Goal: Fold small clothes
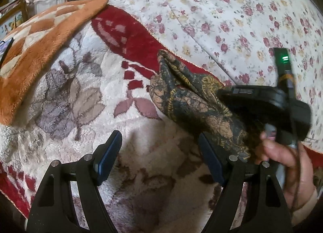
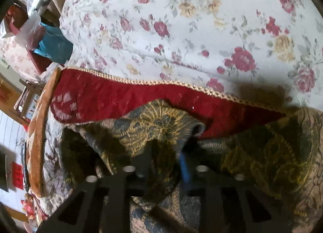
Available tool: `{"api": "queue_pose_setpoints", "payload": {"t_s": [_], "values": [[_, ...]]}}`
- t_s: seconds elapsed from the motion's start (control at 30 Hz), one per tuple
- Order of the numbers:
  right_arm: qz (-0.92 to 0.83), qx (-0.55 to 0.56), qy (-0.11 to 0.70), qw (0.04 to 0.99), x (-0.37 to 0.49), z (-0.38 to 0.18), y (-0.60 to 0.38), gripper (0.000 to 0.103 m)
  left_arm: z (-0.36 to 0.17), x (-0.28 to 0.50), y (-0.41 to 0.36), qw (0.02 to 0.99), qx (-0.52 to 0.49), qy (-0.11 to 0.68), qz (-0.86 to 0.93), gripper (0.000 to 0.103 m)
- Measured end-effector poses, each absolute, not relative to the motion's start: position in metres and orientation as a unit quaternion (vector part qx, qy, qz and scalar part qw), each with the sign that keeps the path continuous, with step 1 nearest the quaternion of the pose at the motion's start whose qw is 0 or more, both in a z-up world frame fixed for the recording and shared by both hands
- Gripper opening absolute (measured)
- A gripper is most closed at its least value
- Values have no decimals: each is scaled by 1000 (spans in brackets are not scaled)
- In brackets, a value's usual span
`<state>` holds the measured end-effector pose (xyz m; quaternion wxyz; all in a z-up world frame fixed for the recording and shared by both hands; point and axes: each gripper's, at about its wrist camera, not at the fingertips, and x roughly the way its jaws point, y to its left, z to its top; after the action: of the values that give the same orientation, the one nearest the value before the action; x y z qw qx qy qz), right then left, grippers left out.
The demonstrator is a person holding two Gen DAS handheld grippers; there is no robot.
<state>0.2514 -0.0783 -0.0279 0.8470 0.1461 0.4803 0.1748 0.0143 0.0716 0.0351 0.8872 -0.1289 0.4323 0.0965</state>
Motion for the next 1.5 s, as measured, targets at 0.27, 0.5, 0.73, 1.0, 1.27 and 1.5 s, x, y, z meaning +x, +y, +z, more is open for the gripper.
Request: {"api": "queue_pose_setpoints", "payload": {"t_s": [0.27, 0.5, 0.73, 1.0, 1.27, 1.5], "values": [[208, 131, 391, 887, 188, 73, -131, 3, 41, 11, 60, 892, -115, 427, 94, 79], [139, 93, 350, 922, 113, 146, -245, 3, 45, 6, 46, 897, -100, 422, 84, 79], [-15, 83, 393, 915, 72, 121, -380, 3, 41, 5, 12, 898, -61, 432, 48, 79], [-99, 134, 405, 899, 43, 92, -463, 3, 33, 7, -24, 896, -13, 443, 11, 79], [-156, 82, 479, 860, 66, 60, -447, 40, 24, 8, -32, 891, 6, 455, 8, 79], [125, 71, 487, 862, 90, 50, -270, 41, 23, 13, -14, 886, -5, 462, 43, 79]]}}
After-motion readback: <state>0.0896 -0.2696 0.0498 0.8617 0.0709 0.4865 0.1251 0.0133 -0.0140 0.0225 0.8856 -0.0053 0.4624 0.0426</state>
